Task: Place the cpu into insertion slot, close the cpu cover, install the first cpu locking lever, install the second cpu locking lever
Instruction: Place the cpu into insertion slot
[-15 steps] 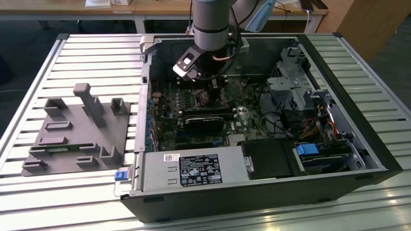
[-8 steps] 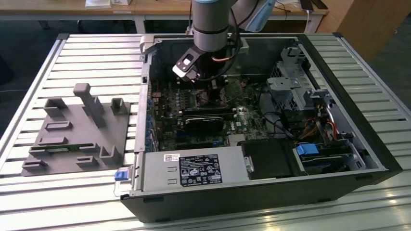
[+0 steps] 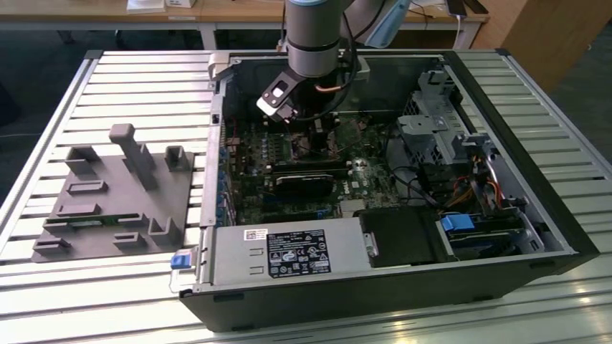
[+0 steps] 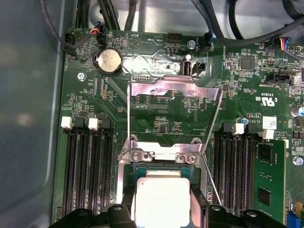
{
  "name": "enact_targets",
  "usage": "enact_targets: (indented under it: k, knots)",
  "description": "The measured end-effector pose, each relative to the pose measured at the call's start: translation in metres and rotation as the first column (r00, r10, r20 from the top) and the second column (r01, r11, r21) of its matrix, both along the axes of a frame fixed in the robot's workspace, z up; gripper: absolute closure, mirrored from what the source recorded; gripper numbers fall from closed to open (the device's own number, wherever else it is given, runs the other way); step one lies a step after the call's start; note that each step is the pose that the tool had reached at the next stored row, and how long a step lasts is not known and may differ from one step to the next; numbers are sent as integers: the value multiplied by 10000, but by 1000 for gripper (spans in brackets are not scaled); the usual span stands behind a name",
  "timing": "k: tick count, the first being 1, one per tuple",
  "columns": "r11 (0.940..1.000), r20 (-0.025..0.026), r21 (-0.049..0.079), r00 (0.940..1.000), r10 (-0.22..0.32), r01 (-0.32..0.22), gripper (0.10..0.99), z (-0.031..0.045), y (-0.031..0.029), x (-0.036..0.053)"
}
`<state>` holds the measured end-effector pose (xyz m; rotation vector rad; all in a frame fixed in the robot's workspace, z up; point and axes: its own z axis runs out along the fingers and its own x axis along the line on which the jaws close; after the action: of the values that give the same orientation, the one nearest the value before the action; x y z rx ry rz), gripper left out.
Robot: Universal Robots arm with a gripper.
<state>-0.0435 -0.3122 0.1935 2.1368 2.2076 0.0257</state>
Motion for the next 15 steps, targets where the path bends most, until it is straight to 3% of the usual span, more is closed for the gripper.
enact_targets:
  k: [6, 7, 15]
  knots:
    - [10000, 0, 2, 10000, 0, 0, 537, -2, 0, 0]
    - [10000, 0, 2, 10000, 0, 0, 475, -2, 0, 0]
    - [10000, 1, 1, 10000, 0, 0, 475, 20, 0, 0]
